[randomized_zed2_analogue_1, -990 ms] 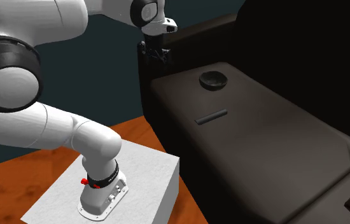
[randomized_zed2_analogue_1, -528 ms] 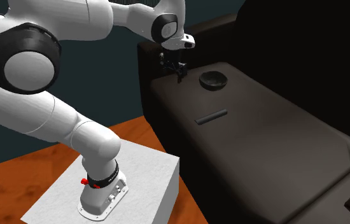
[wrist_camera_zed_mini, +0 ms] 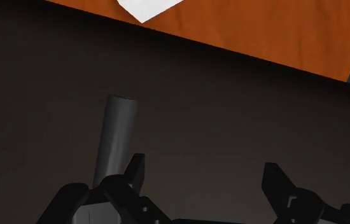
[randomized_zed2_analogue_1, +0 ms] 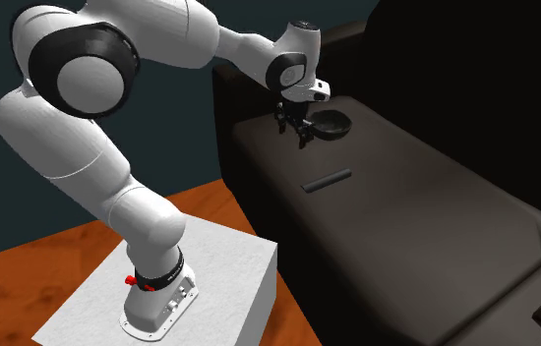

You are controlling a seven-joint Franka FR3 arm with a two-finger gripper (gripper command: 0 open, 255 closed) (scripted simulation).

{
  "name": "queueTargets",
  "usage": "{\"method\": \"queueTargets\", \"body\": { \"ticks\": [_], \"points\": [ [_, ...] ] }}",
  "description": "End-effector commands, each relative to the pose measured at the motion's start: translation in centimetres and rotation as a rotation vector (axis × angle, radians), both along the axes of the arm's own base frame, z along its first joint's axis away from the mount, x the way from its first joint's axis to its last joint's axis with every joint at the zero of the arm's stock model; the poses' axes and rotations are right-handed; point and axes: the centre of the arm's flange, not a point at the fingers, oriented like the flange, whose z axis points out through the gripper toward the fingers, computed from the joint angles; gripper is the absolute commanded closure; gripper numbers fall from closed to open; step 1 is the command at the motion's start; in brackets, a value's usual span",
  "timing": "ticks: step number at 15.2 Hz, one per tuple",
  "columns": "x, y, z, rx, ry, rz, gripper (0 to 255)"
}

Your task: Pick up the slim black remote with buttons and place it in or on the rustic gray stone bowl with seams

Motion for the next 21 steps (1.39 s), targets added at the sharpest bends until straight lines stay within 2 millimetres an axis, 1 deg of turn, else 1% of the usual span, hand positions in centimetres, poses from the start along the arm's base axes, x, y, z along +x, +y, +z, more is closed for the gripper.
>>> {"method": "queueTargets", "body": {
  "ticks": [1, 5, 10, 11, 18, 19, 21],
  "points": [
    [0.3, -2.2, -1.8, 0.002, 0.008, -0.048, 0],
    [0.6, -6.2, -5.2, 0.009, 0.025, -0.14, 0],
    [0.3, -11.3, -9.4, 0.018, 0.046, -0.256, 0],
    [0.3, -11.8, -9.9, 0.019, 0.048, -0.268, 0],
    [0.5, -11.6, -13.5, 0.019, 0.048, -0.268, 0],
    [0.5, -11.5, -13.8, 0.019, 0.048, -0.268, 0],
    [0.5, -11.5, -13.8, 0.019, 0.048, -0.268, 0]
  ]
}}
